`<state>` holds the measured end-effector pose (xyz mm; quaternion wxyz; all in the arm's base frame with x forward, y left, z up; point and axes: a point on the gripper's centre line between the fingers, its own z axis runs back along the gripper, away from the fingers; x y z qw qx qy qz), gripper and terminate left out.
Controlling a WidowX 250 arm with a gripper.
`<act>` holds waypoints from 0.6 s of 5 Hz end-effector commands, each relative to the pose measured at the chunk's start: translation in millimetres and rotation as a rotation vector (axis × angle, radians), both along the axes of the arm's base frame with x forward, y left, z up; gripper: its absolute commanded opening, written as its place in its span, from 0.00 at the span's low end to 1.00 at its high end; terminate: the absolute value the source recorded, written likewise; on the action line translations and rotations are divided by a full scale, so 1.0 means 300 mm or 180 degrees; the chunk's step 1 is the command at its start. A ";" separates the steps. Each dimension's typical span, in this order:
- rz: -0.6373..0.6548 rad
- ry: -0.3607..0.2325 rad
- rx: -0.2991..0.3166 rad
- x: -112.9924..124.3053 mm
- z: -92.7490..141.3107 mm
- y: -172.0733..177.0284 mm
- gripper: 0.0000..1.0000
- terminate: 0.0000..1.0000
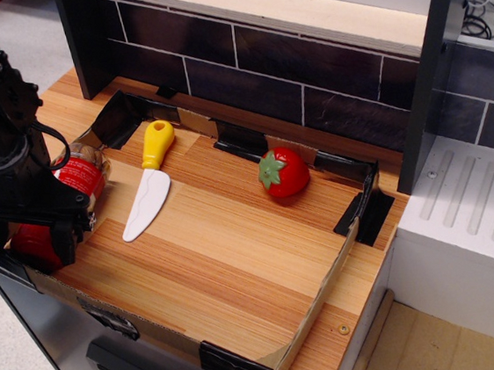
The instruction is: Upright basil bottle
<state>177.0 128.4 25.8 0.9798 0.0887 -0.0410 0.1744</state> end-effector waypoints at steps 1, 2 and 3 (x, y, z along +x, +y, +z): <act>0.0054 -0.0018 0.0087 0.033 0.004 0.014 1.00 0.00; 0.0079 -0.0009 0.0103 0.042 0.001 0.015 1.00 0.00; 0.0124 0.0034 0.0133 0.053 -0.004 0.016 1.00 0.00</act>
